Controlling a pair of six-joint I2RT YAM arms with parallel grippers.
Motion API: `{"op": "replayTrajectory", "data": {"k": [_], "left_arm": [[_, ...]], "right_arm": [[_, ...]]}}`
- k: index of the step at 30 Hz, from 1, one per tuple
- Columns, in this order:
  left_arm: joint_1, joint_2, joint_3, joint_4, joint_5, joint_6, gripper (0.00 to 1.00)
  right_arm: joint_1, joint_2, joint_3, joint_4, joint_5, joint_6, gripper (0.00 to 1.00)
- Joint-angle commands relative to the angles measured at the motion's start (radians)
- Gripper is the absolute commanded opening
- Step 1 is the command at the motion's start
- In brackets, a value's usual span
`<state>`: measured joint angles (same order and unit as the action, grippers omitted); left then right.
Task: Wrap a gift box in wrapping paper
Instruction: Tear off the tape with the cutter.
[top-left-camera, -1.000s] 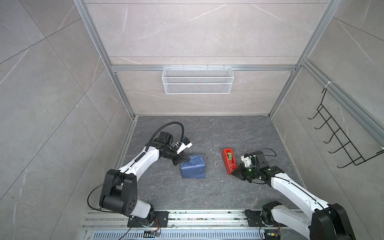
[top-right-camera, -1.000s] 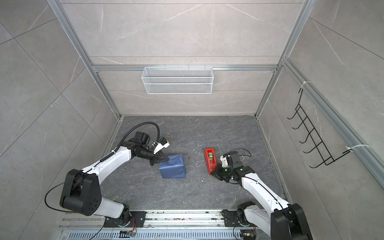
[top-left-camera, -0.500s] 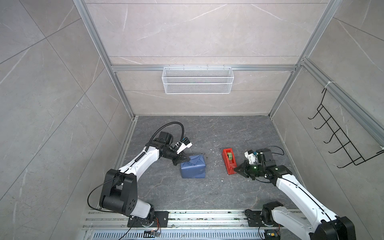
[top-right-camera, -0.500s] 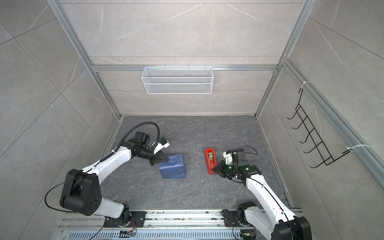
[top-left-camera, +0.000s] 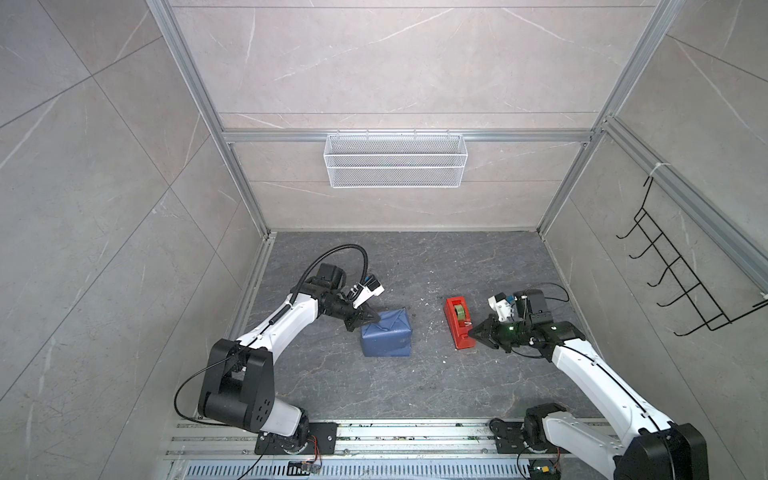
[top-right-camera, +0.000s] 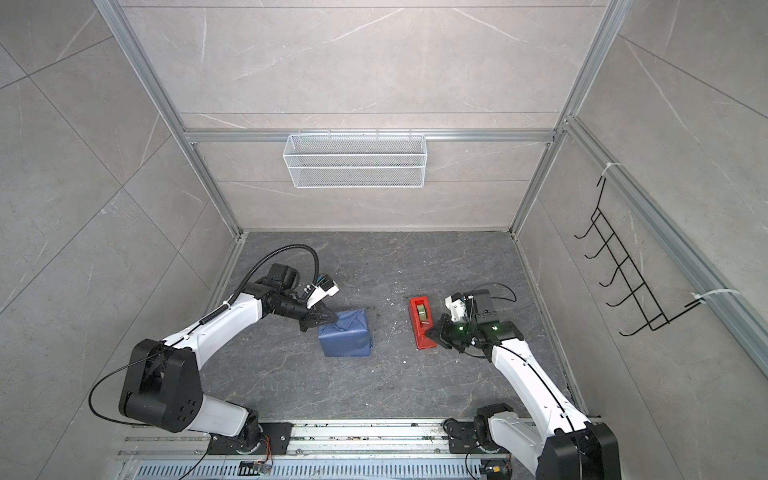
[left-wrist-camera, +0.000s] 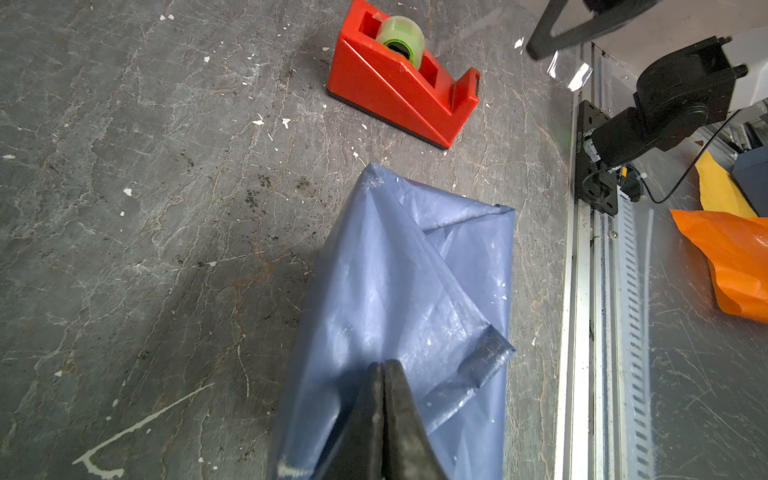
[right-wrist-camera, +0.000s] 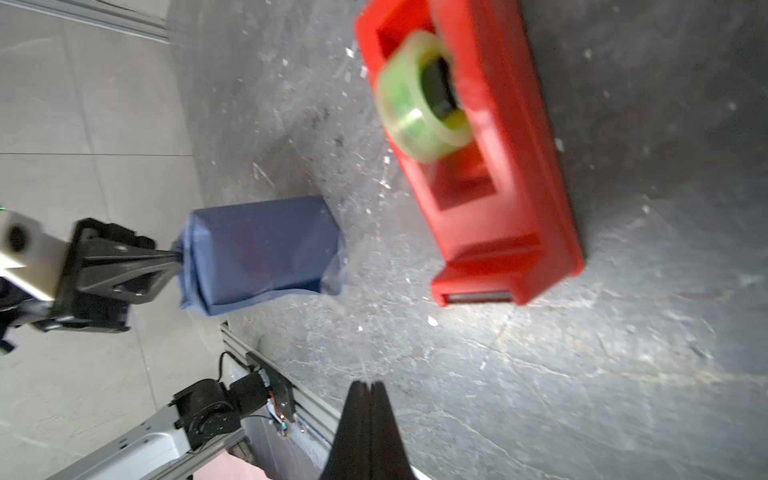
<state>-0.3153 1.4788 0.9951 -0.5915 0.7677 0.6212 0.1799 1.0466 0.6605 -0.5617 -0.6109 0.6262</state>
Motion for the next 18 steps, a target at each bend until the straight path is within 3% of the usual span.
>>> {"op": "replayTrajectory", "data": {"k": [1, 10, 18], "left_arm": [[-0.005, 0.040, -0.049, -0.141, -0.108, 0.015, 0.08], [-0.005, 0.041, -0.050, -0.140, -0.115, 0.022, 0.08], [-0.005, 0.054, -0.045, -0.141, -0.107, 0.023, 0.08]], "right_arm": [[-0.003, 0.030, -0.085, -0.065, 0.067, -0.052, 0.00], [-0.002, 0.160, -0.130, 0.075, 0.120, -0.014, 0.00], [0.007, 0.035, -0.009, -0.027, 0.071, 0.011, 0.00]]}}
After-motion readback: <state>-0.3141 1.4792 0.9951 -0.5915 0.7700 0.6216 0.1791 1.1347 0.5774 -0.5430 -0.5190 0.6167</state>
